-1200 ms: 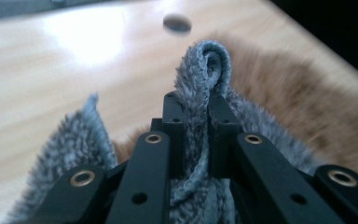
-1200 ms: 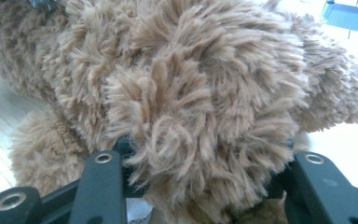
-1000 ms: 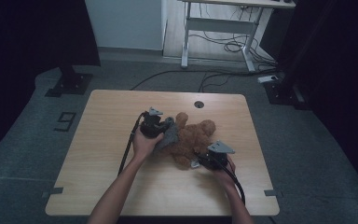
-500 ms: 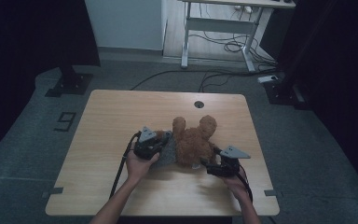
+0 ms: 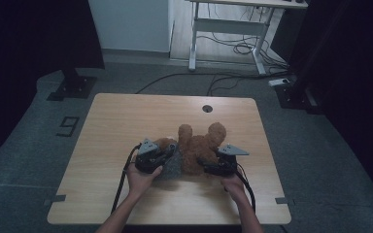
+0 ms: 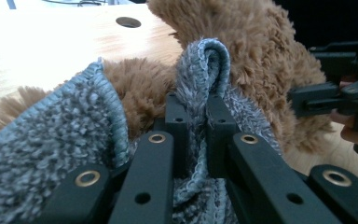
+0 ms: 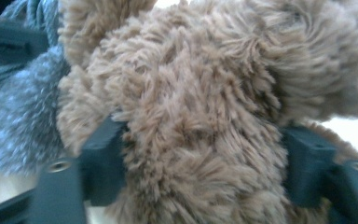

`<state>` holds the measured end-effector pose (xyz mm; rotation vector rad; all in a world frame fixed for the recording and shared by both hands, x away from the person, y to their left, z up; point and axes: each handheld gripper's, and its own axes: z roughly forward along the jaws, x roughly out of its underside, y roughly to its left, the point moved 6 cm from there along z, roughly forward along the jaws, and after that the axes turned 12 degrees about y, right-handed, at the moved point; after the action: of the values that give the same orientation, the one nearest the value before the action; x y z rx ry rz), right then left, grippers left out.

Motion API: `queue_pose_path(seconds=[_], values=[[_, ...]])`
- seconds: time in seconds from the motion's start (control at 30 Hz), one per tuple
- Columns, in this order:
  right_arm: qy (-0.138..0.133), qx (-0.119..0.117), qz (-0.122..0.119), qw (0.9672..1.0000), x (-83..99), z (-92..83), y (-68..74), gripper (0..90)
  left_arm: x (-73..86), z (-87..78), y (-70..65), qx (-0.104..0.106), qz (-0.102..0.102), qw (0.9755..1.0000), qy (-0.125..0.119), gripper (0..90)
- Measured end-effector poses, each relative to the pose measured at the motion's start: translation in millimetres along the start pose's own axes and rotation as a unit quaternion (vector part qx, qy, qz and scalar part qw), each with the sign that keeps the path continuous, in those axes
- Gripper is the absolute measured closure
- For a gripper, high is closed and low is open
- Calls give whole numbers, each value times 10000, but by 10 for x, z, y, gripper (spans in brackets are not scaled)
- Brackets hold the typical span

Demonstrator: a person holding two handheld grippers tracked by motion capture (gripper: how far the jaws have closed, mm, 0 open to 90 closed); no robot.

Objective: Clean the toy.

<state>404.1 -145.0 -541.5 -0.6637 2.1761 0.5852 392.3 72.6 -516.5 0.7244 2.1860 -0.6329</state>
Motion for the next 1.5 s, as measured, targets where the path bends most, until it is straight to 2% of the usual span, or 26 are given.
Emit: queue_pose_path(seconds=[0.13,0.23,0.3,0.37,0.43,0.5,0.53,0.57,0.6,0.7,0.73,0.77,0.8,0.83,0.87,0.9,0.93,0.97,1.0,1.03,1.07,1.23,1.37,1.5], values=[[28,-49,-118,9999,141,-69,-5,392,-24,-56,-26,248,-194,9995,50,817],[17,-29,-175,9998,211,-86,-11,417,-132,-152,-69,267,-110,9994,180,811],[-18,12,-140,9999,217,-79,-15,430,-273,-265,-95,186,-6,9997,137,810],[-68,76,-110,9999,218,-61,-13,441,-452,-378,-151,281,8,9996,-40,811],[-70,109,-121,9998,215,-52,-12,445,-637,-434,-258,358,106,9992,-145,812],[-76,126,-121,9998,212,-51,-8,446,-820,-404,-417,374,304,9987,-161,812],[-69,153,-122,9998,215,-54,-4,447,-931,-337,-532,382,455,9982,-116,812],[-99,224,-131,9996,215,-55,9,449,-999,-277,-606,401,516,9978,-91,812],[-102,265,-150,9995,217,-58,22,451,-1100,-149,-728,473,583,9972,-5,812],[-124,417,-230,9988,220,-54,74,459,-1280,214,-977,673,608,9956,242,812],[-128,457,-260,9985,222,-50,91,461,-1323,367,-1046,577,674,9954,369,811],[-135,503,-281,9982,223,-46,106,463,-1344,528,-1085,288,837,9946,534,808],[-152,538,-292,9980,226,-43,124,465,-1337,688,-1098,-94,1038,9918,745,804],[-161,573,-314,9977,233,-41,143,466,-1314,804,-1091,-328,1185,9881,925,803],[-170,602,-333,9975,240,-40,158,469,-1245,992,-1058,-572,1256,9830,1213,803],[-201,670,-390,9968,250,-36,174,473,-1194,1081,-1016,-600,1218,9812,1374,804],[-180,701,-409,9965,260,-35,189,482,-1120,1182,-947,-450,961,9842,1420,805],[-138,780,-486,9957,275,-27,196,489,-1087,1208,-902,-334,793,9866,1384,807],[-111,793,-504,9955,285,-22,196,490,-1061,1208,-846,-112,491,9912,1222,809],[-105,769,-472,9959,297,-13,194,492,-1055,1181,-815,44,347,9926,1165,809],[-101,745,-487,9960,298,-11,192,493,-1052,1144,-801,108,295,9929,1143,809],[-43,755,-583,9954,286,-11,224,499,-992,938,-772,-54,490,9927,1100,808],[-48,705,-577,9958,286,-16,199,511,-905,755,-647,-27,367,9948,946,805],[-89,680,-541,9962,285,-16,175,516,-800,553,-432,-77,169,9962,848,806]])
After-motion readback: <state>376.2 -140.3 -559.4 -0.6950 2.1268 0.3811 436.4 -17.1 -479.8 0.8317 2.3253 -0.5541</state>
